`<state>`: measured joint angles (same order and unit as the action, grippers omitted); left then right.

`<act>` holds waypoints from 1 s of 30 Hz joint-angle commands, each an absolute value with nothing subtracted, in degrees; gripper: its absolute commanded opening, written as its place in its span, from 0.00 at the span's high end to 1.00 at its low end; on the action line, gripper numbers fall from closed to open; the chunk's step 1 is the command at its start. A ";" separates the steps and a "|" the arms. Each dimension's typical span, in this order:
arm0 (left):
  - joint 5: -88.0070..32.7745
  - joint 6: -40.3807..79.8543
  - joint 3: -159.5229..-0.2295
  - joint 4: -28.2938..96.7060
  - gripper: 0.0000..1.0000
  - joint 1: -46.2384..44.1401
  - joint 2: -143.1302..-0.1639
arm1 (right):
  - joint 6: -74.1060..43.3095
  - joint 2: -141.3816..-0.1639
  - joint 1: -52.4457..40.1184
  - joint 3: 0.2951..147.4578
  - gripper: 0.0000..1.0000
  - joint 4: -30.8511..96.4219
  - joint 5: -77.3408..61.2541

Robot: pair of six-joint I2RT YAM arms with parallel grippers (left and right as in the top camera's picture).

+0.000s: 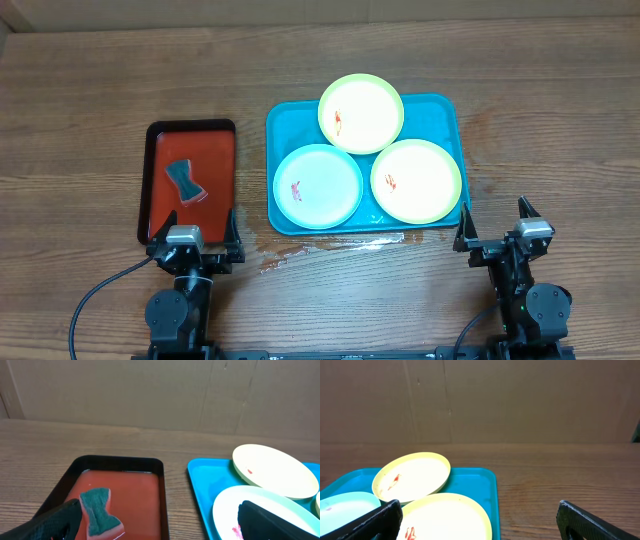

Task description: Clean dirty plates on tray and stack at the side

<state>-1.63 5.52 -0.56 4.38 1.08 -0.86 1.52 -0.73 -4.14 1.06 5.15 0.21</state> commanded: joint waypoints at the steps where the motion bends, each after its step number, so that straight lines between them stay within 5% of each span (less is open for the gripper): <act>1: -1.28 4.25 -0.27 4.43 0.00 0.62 -0.32 | 1.76 -0.16 -4.12 0.47 0.00 4.82 -0.08; 12: -1.74 5.91 -0.27 0.80 0.00 0.71 -0.32 | 1.76 -0.16 -4.12 0.47 0.00 4.82 -0.08; 22: -8.88 1.87 -0.47 -33.50 0.00 0.73 -0.32 | 1.76 -0.16 -4.12 0.47 0.00 4.82 -0.10; 30: -7.49 -5.65 -10.02 -29.69 0.00 0.73 -6.81 | 1.76 -0.16 -4.12 0.47 0.00 4.84 -0.10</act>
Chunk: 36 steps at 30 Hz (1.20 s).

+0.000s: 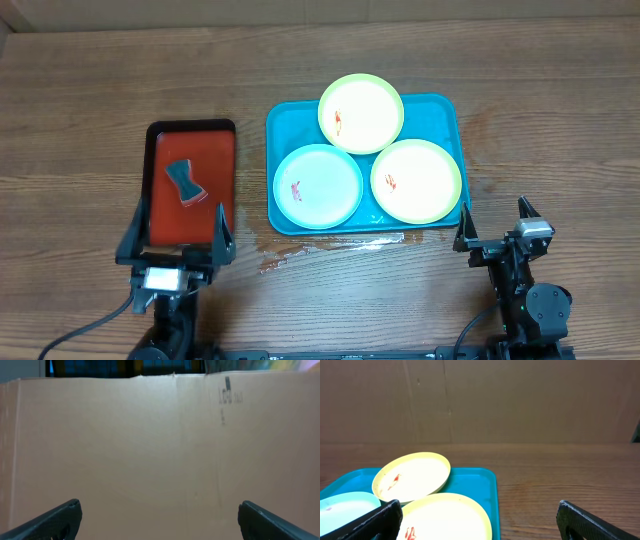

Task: Clean dirty plates on tray and stack at the side
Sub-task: 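Move the left gripper over the black tray and grasp the sponge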

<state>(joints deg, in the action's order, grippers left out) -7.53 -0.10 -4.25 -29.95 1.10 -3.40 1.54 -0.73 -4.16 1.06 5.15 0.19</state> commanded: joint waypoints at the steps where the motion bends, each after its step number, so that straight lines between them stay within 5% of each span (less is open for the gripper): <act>1: -7.44 -7.05 -12.32 -29.32 0.00 0.73 -9.30 | 1.76 -0.16 -4.12 0.47 0.00 4.82 -0.08; 6: -6.37 -8.71 -25.85 -24.21 0.00 0.73 -24.95 | 1.76 -0.16 -4.12 0.47 0.00 4.82 -0.10; 13: -16.60 -6.68 -56.18 11.05 0.00 0.71 -53.87 | 1.76 -0.16 -4.12 0.47 0.00 4.84 -0.10; 18: -23.77 -7.68 -68.31 21.85 0.00 0.73 -67.44 | 1.76 -0.16 -4.12 0.47 0.00 4.82 -0.08; 26: -16.51 -4.78 -89.82 50.96 0.00 3.29 -84.64 | 1.76 -0.16 -4.12 0.47 0.00 4.82 -0.08; 32: -12.53 -3.70 -91.88 54.70 0.00 3.75 -91.74 | 1.76 -0.16 -4.12 0.47 0.00 4.82 -0.10; 36: 4.47 16.56 -91.88 56.77 0.00 4.89 -94.89 | 1.76 -0.16 -4.12 0.47 0.00 4.82 -0.10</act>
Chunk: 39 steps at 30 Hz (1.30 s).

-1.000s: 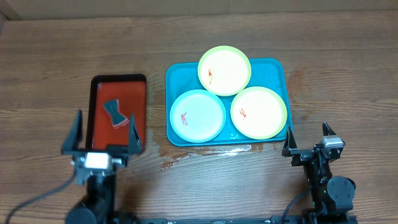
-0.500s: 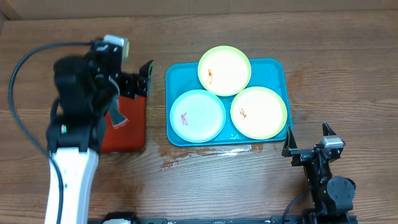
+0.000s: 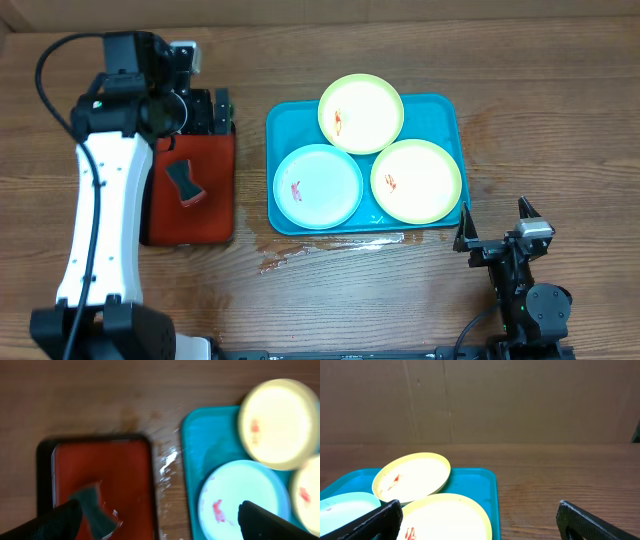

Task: Clean dirty plates on tray and stack at the side
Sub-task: 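Move the left gripper over the black tray and grasp the sponge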

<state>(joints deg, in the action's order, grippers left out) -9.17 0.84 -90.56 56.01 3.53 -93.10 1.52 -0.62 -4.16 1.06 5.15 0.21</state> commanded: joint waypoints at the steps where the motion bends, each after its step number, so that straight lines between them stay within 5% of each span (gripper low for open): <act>1: 6.28 18.70 -91.81 56.75 0.00 5.19 -95.70 | 1.76 -0.16 -4.12 0.47 0.00 4.82 -0.08; 31: 1.30 26.81 -90.43 56.40 0.03 11.92 -119.72 | 1.76 -0.16 -4.12 0.47 0.00 4.82 -0.08; 39: -2.74 22.68 -90.35 56.77 0.33 11.99 -120.66 | 1.76 -0.16 -4.12 0.47 0.00 4.82 -0.08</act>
<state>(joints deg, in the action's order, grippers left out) -0.58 24.05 -90.45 56.05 11.90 -119.20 1.52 -0.62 -4.16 1.06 5.17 0.21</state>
